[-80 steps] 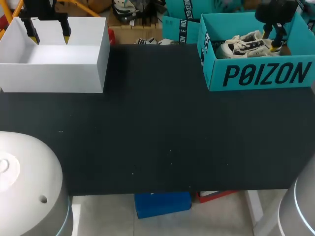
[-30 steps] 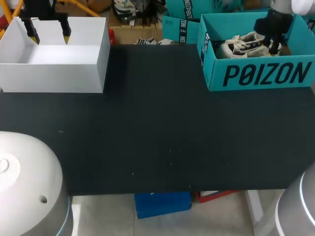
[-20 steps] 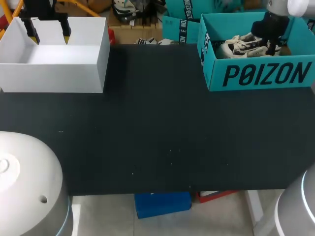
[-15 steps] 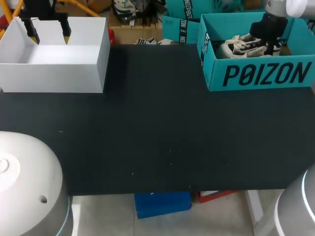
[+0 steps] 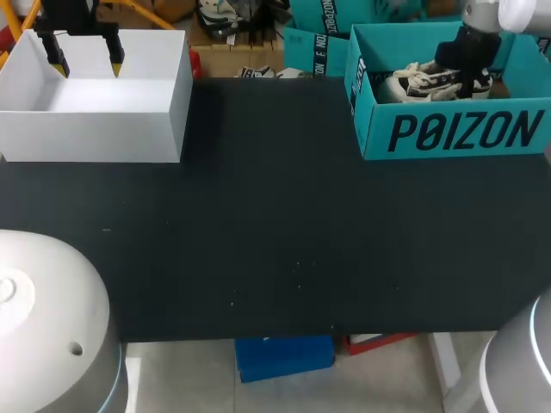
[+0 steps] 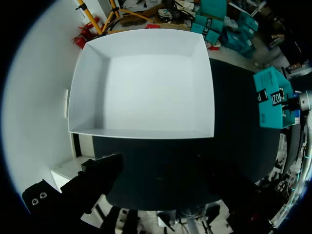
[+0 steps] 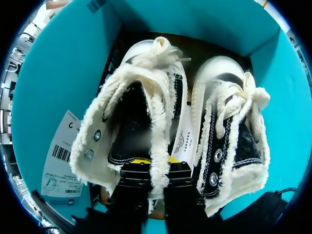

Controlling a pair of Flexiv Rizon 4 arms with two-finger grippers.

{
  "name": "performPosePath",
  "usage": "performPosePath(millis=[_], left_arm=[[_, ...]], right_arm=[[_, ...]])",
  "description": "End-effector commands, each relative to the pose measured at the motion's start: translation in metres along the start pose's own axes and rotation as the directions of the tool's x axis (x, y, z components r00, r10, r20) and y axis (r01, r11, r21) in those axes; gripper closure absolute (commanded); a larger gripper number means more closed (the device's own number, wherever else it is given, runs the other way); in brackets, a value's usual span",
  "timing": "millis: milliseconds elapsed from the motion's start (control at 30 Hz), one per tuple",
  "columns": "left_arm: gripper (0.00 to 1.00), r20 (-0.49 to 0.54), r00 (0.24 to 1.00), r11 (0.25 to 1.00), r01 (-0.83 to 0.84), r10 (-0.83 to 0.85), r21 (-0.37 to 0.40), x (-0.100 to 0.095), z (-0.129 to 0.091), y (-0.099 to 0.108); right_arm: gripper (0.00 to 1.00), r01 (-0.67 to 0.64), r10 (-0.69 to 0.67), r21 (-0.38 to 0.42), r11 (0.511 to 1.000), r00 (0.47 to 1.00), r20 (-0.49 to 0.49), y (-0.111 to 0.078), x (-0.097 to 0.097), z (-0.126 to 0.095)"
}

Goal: Take the shoe out of the shoebox, open the shoe tongue, remove and reinsert the insole, then place the shoe into the shoebox

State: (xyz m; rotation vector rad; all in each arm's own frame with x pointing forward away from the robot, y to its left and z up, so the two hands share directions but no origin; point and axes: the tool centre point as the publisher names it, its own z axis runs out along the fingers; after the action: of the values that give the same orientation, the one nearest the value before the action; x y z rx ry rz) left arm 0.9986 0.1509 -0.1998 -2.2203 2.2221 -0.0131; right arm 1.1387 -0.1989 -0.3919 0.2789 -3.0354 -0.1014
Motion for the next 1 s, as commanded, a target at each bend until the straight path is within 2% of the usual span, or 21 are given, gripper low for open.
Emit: performPosePath(millis=[33, 467, 1000], left_arm=[[0.00, 0.001, 1.000, 1.000, 0.001, -0.001, 0.000, 0.000, 0.000, 0.001], [0.00, 0.001, 1.000, 1.000, 0.001, -0.001, 0.000, 0.000, 0.000, 0.001], [0.00, 0.001, 1.000, 1.000, 0.001, -0.001, 0.000, 0.000, 0.000, 0.001]], right_arm=[[1.00, -0.012, 0.012, 0.005, 1.000, 1.000, -0.003, -0.003, 0.005, -0.017], [1.00, -0.028, 0.026, 0.072, 0.997, 0.999, 0.031, -0.008, 0.019, -0.078], [1.00, -0.014, 0.004, 0.125, 0.992, 0.997, 0.077, 0.000, 0.023, -0.149]])
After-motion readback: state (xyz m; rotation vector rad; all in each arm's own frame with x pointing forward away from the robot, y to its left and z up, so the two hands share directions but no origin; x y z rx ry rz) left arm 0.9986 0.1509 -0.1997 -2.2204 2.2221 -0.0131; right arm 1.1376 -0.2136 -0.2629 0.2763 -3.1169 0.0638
